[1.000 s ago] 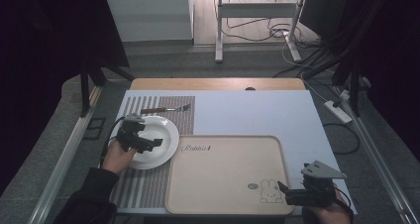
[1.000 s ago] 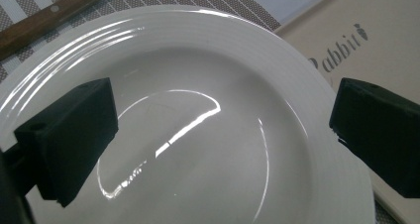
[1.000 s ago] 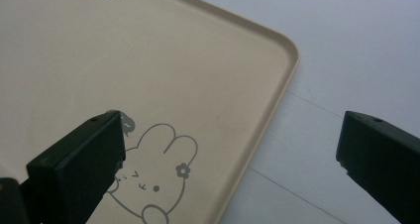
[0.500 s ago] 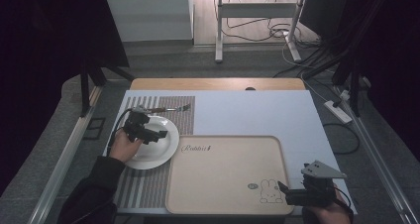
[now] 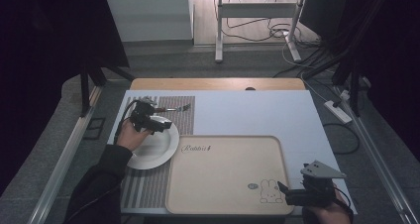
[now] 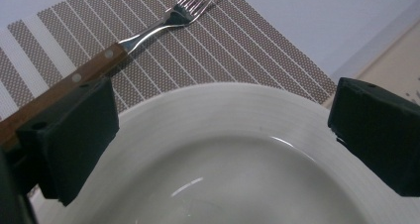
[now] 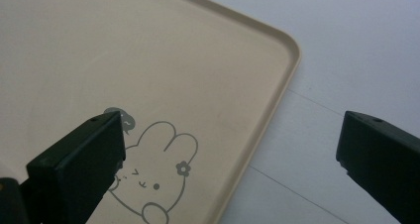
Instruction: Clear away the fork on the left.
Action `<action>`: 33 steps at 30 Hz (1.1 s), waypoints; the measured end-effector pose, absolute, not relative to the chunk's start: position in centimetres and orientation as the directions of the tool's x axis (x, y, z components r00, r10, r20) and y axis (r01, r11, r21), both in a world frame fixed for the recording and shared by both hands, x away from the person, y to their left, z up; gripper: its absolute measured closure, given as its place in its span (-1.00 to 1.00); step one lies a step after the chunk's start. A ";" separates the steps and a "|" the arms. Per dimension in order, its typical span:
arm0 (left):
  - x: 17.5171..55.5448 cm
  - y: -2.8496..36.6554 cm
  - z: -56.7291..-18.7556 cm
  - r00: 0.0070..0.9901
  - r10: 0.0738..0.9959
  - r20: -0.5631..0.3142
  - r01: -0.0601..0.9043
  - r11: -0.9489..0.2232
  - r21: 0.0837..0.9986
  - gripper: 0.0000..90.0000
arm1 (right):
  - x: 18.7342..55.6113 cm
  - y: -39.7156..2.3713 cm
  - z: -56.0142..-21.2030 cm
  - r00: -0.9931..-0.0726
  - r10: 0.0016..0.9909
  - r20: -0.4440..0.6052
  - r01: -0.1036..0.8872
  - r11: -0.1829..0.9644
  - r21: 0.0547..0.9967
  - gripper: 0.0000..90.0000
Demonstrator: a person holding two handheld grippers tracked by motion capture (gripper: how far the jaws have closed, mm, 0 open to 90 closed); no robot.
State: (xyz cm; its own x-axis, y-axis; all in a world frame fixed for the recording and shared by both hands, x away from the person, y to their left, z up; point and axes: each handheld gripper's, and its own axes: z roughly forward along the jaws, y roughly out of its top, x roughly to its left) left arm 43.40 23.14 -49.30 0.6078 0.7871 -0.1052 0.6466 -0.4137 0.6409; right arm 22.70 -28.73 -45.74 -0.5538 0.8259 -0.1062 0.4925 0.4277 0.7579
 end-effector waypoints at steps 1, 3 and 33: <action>43.7 23.1 -49.4 0.608 0.787 -0.103 0.647 -0.416 0.639 -0.99 | 22.7 -28.7 -45.7 -0.555 0.825 -0.106 0.493 0.429 0.757 -1.00; 44.3 22.9 -49.5 0.609 0.787 -0.097 0.648 -0.424 0.633 -0.99 | 22.7 -28.7 -45.7 -0.555 0.825 -0.106 0.493 0.429 0.757 -1.00; 52.1 27.3 -51.0 0.481 0.877 -0.001 0.767 -0.421 0.483 0.97 | 22.6 -28.8 -45.7 -0.557 0.824 -0.105 0.491 0.428 0.759 -1.00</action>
State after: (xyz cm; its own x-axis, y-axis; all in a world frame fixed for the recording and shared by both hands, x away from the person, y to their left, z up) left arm 52.14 27.34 -51.02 0.4813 0.8766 -0.0006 0.7675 -0.4210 0.4834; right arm 22.63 -28.78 -45.75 -0.5567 0.8241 -0.1046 0.4910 0.4280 0.7588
